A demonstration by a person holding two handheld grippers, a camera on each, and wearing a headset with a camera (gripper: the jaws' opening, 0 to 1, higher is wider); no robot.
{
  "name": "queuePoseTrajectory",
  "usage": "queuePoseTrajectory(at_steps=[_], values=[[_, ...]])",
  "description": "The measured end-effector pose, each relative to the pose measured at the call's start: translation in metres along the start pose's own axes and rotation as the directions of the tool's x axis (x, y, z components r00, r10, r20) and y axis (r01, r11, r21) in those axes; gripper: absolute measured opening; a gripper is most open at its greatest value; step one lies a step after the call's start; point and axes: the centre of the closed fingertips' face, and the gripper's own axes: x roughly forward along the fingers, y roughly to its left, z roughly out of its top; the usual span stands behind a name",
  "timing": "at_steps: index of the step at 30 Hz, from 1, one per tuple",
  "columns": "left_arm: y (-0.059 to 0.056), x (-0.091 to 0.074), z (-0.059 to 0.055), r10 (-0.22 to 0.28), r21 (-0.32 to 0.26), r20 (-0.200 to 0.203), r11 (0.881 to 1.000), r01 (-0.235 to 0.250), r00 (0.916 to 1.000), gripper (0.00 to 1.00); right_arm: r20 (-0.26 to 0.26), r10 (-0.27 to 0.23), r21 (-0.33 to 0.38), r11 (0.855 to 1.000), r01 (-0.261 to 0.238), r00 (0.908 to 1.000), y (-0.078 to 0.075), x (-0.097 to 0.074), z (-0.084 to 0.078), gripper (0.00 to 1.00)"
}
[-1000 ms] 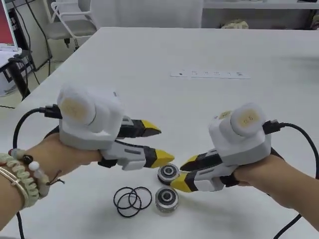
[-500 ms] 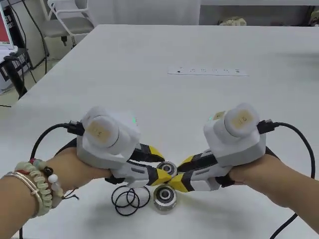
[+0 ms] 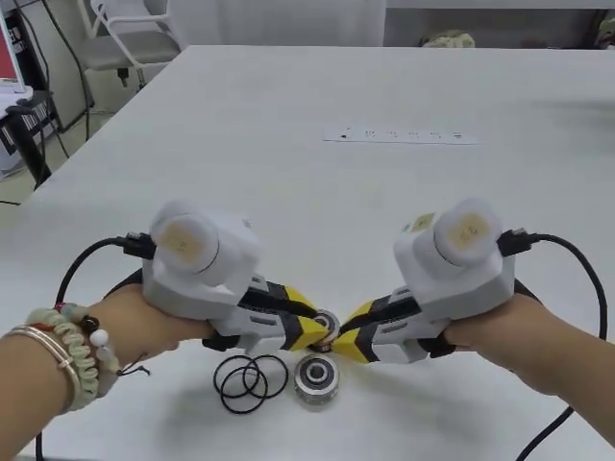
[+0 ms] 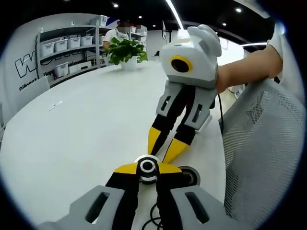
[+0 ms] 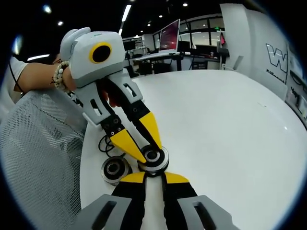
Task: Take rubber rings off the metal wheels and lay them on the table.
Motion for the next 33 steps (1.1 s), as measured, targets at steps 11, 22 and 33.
queuePoseTrajectory(at_steps=[11,22,33], values=[[0.0,-0.001,0.0,-0.001,0.008,0.009,1.0,0.001,1.0,0.07,-0.003,-0.053,-0.007,0.999,0.053,0.9986,-0.011,-0.001,0.001,0.0],[0.001,-0.001,0.0,0.018,0.029,0.012,0.999,-0.018,0.9998,0.07,0.121,-0.042,0.333,0.943,-0.001,0.9917,-0.019,-0.01,0.014,0.0],[0.0,0.0,0.002,0.028,0.103,0.013,0.994,-0.029,0.9995,0.07,0.112,-0.034,0.333,0.943,-0.005,0.9931,-0.012,-0.01,0.017,0.0]])
